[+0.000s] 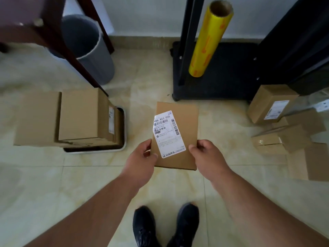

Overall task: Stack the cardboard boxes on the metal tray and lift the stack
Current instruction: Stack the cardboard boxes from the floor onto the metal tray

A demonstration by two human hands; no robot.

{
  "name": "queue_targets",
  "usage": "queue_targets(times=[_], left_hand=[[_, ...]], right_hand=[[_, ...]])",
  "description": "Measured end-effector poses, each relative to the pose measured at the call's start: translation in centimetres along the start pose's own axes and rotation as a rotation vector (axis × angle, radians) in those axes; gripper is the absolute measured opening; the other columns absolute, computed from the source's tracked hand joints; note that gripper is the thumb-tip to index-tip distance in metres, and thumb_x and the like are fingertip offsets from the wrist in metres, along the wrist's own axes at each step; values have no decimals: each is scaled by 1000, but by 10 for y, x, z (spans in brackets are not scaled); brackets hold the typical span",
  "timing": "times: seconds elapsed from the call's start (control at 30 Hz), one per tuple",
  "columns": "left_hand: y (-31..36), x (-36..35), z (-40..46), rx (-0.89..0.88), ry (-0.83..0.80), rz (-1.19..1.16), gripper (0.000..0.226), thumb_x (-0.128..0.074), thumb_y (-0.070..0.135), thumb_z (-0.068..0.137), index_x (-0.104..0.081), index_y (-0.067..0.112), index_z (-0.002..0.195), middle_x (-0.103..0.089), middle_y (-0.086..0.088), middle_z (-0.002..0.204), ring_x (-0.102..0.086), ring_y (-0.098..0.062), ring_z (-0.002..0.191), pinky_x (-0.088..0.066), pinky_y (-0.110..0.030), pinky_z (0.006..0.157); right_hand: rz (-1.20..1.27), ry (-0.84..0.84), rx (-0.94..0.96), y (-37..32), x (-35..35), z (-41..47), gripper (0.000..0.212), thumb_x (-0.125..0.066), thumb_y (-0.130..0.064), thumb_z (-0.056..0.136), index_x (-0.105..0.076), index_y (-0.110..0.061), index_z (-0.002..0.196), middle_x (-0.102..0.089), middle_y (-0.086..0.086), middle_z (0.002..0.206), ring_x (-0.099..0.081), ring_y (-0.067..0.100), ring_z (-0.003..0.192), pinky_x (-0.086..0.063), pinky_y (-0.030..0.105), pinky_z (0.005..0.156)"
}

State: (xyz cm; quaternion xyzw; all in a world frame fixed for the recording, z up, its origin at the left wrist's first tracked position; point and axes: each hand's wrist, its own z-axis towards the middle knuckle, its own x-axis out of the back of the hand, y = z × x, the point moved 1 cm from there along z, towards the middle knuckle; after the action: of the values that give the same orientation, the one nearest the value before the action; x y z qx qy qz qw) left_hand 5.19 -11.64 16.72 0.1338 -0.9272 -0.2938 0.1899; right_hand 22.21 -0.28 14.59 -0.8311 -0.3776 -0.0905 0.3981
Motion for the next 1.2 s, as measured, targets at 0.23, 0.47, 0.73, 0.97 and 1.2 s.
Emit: queue_targets(times=[0.23,0.47,0.73,0.97,1.2], left_hand=[[24,19,-12,-6,37,-83,47,-52,9,102,-60,41,136,-78,17,107,-73,-4,98,-57,-23,80],[37,40,-27,-50,83,-173,51,-52,8,100,-61,43,136,-78,15,109,-73,-5,101,-60,-34,91],[29,88,-27,-105,157,-222,43,-57,13,103,-62,48,128,-77,20,107,-70,2,102,-52,-22,88],[13,170,-29,-96,214,-201,36,-59,21,103,-63,49,125,-74,21,107,-67,1,101,-52,-27,96],[-9,256,-20,-84,271,-201,42,-61,27,100,-60,51,135,-75,23,108,-67,-2,107,-52,-41,104]], right_hand=[[2,7,79,-38,6,-8,28,-61,-37,98,-66,-25,123,-73,-10,114,-69,14,99,-57,38,88],[-14,-1,162,-79,14,-26,26,-60,-35,99,-66,-28,124,-71,-11,115,-66,12,100,-48,30,79],[21,-12,166,-104,-31,-39,31,-60,-41,97,-65,-30,126,-72,-13,113,-70,14,98,-58,37,85],[40,-63,195,-146,-94,-66,27,-59,-37,99,-66,-32,125,-72,-16,112,-70,9,92,-58,31,76],[-3,-113,247,-198,-166,-84,31,-59,-37,100,-66,-29,129,-72,-14,116,-70,6,90,-52,24,70]])
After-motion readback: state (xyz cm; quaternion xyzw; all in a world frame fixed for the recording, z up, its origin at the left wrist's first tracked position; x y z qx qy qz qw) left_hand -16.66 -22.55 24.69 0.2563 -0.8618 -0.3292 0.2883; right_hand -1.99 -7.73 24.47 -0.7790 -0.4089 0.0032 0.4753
